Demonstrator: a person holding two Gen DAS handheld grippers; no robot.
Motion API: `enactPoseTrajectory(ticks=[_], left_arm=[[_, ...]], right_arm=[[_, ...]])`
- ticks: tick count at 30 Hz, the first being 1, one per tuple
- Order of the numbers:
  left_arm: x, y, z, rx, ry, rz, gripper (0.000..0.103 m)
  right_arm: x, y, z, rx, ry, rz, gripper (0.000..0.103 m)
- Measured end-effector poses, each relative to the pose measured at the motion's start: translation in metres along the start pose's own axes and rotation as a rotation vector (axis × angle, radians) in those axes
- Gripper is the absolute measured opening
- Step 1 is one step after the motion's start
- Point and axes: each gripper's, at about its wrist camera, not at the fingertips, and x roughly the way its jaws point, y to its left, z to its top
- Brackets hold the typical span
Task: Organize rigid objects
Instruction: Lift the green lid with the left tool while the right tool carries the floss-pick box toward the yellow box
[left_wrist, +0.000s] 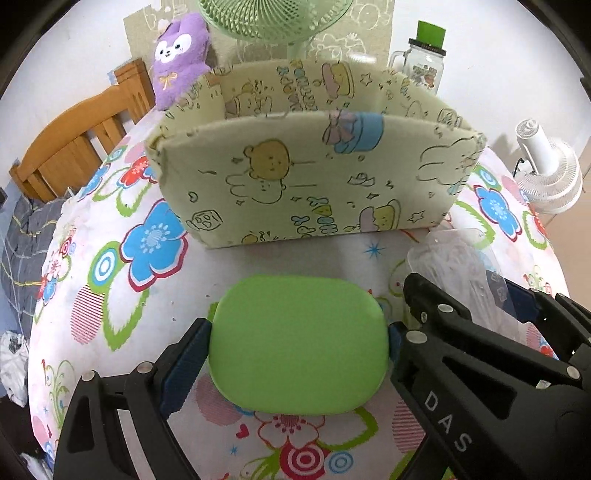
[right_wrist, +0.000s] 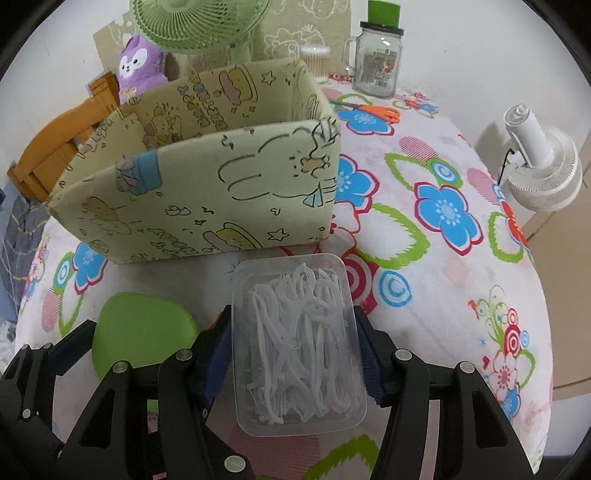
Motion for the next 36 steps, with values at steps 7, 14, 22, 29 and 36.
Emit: enactPoseTrajectory(ticks=[7, 14, 22, 29, 36], left_arm=[[-0.026, -0.003, -0.001, 0.001, -0.032, -0.007, 0.095], [-0.049, 0.001, 0.002, 0.008, -0.066, -0.010, 0.095], [-0.077, 0.001, 0.005, 0.026, -0.104, -0.006, 0.095], [-0.098, 0.003, 0.008, 0.023, -0.126, 0.000, 0.095], [-0.117, 0.008, 0.012, 0.012, -0.137, -0.001, 0.095]], right_arm=[[-0.023, -0.003, -0.002, 0.019, -0.029, -0.006, 0.062], [-0.054, 0.000, -0.003, 0.030, -0.080, -0.019, 0.062], [-0.082, 0.002, -0.001, 0.046, -0.117, -0.020, 0.062], [-0.104, 0.006, 0.002, 0.034, -0.146, -0.021, 0.062], [-0.126, 0.010, 0.005, 0.043, -0.153, -0.036, 0.062]])
